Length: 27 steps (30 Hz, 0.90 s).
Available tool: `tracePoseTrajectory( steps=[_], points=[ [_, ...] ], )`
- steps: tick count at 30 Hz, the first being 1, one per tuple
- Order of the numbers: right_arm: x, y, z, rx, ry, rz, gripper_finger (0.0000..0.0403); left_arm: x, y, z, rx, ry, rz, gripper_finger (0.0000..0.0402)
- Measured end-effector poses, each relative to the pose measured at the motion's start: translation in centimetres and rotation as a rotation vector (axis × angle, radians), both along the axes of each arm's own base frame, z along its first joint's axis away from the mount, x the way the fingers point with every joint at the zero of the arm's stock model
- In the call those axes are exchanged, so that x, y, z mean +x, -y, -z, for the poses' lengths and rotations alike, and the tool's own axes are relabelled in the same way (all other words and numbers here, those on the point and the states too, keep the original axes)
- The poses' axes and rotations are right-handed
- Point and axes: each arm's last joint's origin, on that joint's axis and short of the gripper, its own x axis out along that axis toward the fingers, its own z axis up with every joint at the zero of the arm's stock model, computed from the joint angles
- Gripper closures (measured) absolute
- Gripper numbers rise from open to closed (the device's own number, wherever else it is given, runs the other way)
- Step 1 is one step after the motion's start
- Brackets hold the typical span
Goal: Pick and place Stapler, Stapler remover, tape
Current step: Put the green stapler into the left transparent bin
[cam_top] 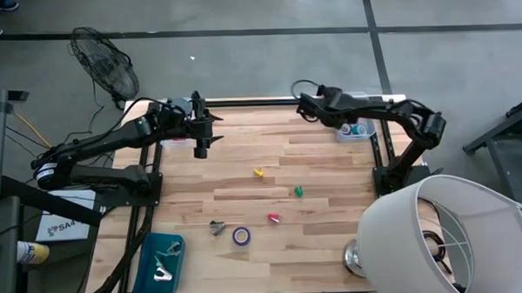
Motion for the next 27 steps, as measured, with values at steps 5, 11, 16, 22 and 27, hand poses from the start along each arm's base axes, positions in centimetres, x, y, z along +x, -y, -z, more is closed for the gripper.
tracePoseTrajectory(
  steps=[5, 11, 16, 22, 27],
  points=[
    [3.4, -0.8, -0.6, -0.021, 0.046, -0.338, 0.0269, 0.0, 0.0, 0.0, 0.0, 0.0, 0.0, 0.0145],
    [6.5, -2.9, -1.5, -0.04, 0.104, -0.705, 0.0269, 0.0, 0.0, 0.0, 0.0, 0.0, 0.0, 0.0145],
    [7.5, -4.6, -1.6, 0.005, 0.108, -0.901, 0.0269, 0.0, 0.0, 0.0, -0.002, 0.001, 0.003, 0.0145],
    [7.8, -6.1, -1.2, 0.104, 0.133, -1.009, 0.0269, 0.0, 0.1, 0.0, -0.018, 0.008, 0.012, 0.0145],
    [7.3, -7.1, -0.7, 0.247, 0.183, -0.969, 0.0269, 0.0, 0.1, 0.0, -0.042, 0.017, -0.001, 0.0145]
  ],
)
